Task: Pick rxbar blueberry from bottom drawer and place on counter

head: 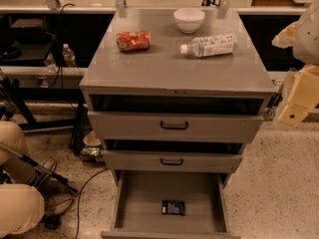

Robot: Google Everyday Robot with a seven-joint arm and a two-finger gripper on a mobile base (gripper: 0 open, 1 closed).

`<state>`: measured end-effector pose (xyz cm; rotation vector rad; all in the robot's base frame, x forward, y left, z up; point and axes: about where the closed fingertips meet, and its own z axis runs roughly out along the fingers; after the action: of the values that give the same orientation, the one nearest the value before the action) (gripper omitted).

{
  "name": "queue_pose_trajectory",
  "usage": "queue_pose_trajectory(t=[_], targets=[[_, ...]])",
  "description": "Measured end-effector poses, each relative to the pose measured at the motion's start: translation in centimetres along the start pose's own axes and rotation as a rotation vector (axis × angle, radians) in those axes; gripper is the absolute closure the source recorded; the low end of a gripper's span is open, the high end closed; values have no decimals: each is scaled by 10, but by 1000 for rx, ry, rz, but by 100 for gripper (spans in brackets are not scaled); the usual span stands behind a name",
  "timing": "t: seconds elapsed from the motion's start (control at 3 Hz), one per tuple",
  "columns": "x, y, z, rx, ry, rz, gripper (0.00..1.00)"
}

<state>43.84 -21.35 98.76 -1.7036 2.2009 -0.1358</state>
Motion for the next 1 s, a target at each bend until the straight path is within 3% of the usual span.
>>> queue_pose_trajectory(t=[0.33, 0.67, 1.0], targets=[[0, 0, 0, 0, 0, 0, 0], [8, 12, 21, -46, -44, 23, 0], [20, 44, 59, -106, -140, 74, 0]])
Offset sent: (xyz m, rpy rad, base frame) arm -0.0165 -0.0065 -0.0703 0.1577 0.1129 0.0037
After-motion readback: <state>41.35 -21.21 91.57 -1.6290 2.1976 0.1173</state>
